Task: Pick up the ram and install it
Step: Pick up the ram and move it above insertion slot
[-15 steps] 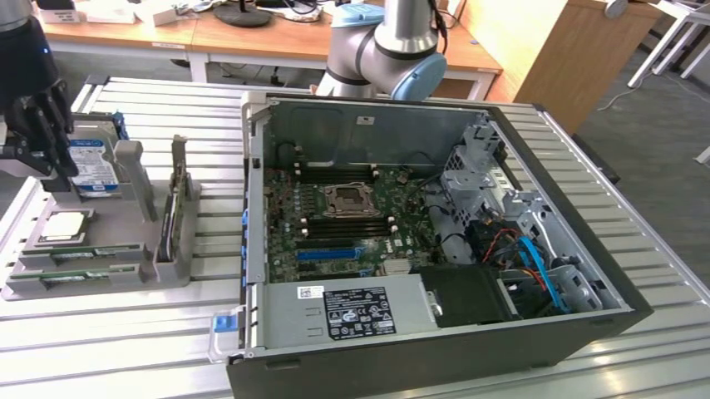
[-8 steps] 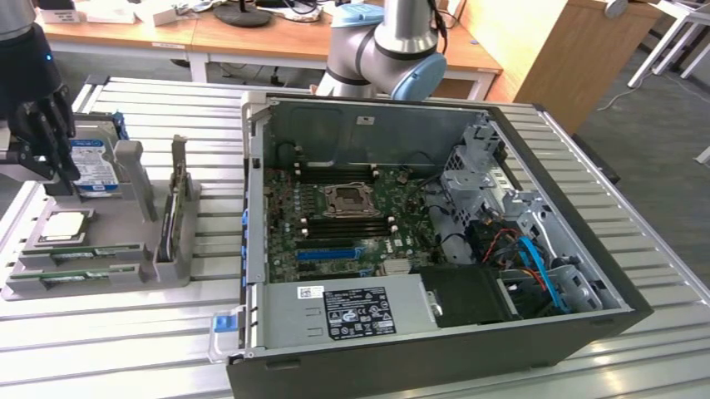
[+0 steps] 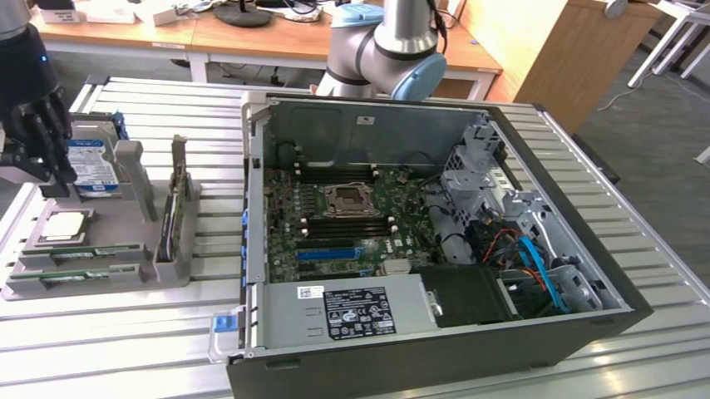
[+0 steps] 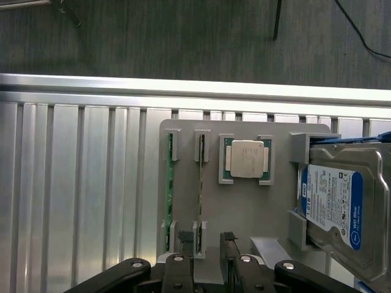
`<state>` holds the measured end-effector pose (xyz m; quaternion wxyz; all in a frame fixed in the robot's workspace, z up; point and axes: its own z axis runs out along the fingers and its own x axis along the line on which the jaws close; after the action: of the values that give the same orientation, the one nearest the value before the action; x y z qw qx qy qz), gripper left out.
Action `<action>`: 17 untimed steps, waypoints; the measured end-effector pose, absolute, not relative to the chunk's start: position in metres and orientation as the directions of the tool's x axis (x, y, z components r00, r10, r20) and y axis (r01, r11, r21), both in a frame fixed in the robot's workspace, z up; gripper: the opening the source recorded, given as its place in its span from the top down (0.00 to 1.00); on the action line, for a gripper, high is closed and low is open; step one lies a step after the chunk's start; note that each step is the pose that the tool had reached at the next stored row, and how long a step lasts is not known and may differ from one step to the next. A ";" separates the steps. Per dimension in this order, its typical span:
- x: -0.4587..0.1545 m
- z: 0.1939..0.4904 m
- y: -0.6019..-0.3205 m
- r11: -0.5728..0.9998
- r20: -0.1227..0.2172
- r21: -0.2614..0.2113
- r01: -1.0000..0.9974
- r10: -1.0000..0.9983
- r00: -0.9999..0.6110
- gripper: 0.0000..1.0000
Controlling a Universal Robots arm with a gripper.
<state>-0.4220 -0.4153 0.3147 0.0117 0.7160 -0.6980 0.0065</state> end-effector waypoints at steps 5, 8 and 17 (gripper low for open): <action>-0.426 0.315 -0.419 -0.026 0.026 0.008 -1.000 -0.999 0.026 0.69; -0.427 0.315 -0.420 -0.025 0.026 0.008 -1.000 -0.999 0.026 0.69; -0.427 0.309 -0.420 -0.025 0.026 0.008 -1.000 -0.999 0.026 0.69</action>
<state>-0.4270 -0.4203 0.3095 0.0117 0.7160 -0.6979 0.0066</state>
